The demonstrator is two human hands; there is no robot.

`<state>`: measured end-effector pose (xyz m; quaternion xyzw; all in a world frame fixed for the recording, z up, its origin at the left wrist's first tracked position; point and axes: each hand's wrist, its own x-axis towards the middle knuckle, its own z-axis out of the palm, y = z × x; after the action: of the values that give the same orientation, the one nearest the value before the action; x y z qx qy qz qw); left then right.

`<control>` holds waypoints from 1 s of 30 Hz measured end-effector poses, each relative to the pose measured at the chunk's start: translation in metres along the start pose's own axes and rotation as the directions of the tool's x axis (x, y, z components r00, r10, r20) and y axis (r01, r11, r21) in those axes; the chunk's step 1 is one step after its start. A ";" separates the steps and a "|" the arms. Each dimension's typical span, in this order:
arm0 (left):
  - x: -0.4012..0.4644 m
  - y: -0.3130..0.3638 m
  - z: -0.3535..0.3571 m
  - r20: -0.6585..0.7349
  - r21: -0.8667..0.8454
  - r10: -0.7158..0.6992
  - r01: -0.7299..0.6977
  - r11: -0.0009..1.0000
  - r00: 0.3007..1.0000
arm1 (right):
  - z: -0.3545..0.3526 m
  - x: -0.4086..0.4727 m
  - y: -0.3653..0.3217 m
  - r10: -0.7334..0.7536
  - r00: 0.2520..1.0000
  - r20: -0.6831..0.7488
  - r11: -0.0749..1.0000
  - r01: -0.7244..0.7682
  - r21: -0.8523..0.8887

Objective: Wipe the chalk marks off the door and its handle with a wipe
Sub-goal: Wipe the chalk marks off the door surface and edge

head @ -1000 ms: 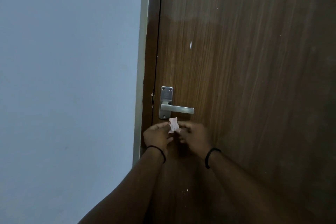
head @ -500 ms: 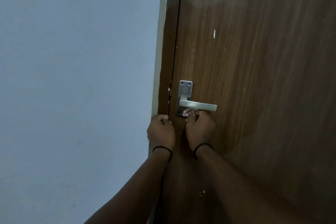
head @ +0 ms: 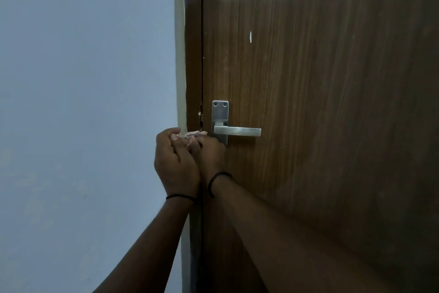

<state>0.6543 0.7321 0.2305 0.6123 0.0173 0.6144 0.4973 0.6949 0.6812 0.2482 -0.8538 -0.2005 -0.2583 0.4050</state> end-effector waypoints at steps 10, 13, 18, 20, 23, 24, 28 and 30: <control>0.000 0.013 0.009 0.089 0.018 -0.173 0.172 0.985 0.981 | -0.075 -0.003 0.009 -0.278 0.922 -0.271 0.960 0.259 -0.105; -0.003 0.009 0.017 0.133 0.025 -0.165 0.163 0.986 0.977 | -0.091 0.021 0.000 -0.516 0.850 -0.108 0.817 0.451 -0.358; -0.004 -0.007 0.023 0.137 0.027 -0.133 0.131 0.991 0.981 | -0.088 0.059 -0.016 -0.247 0.873 0.420 0.655 0.470 -0.592; -0.002 -0.011 0.025 0.143 0.037 -0.132 0.128 0.991 0.981 | -0.093 0.067 -0.029 -0.274 0.857 0.437 0.614 0.506 -0.606; 0.001 -0.009 0.030 0.153 0.038 -0.114 0.109 0.993 0.982 | -0.110 0.080 -0.033 -0.350 0.903 0.248 0.712 0.428 -0.557; 0.002 -0.007 0.031 0.151 0.033 -0.115 0.111 0.993 0.982 | -0.114 0.082 -0.029 -0.346 0.925 0.155 0.768 0.375 -0.519; 0.005 0.004 0.036 0.145 0.012 -0.175 0.175 0.984 0.974 | -0.122 0.074 -0.007 -0.230 0.973 0.016 0.900 0.218 -0.376; 0.004 0.009 0.035 0.163 0.017 -0.208 0.208 0.978 0.964 | -0.135 0.076 -0.003 -0.068 0.994 0.087 0.958 0.090 -0.272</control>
<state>0.6765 0.7092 0.2479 0.6556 0.0404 0.5064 0.5587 0.7153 0.5862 0.3684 -0.9024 -0.2119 -0.2669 0.2637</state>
